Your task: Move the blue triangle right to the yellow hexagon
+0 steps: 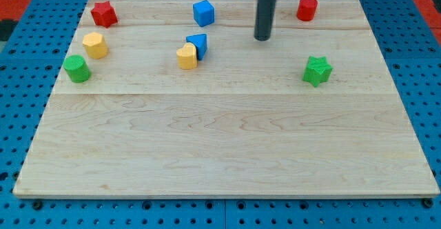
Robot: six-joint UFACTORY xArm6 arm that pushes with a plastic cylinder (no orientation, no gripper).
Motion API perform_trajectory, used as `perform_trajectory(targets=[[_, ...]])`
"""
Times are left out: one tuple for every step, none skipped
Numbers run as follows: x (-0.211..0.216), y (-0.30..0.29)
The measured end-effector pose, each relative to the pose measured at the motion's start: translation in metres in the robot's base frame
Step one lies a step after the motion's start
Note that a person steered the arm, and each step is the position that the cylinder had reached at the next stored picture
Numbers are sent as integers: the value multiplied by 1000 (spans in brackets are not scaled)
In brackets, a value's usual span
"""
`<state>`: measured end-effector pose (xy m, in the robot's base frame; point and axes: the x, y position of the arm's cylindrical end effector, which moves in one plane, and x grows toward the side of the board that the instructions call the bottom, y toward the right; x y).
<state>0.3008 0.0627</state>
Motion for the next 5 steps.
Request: perform_trajectory(targets=[[4, -30], [15, -46], [25, -58], [28, -60], [28, -64]])
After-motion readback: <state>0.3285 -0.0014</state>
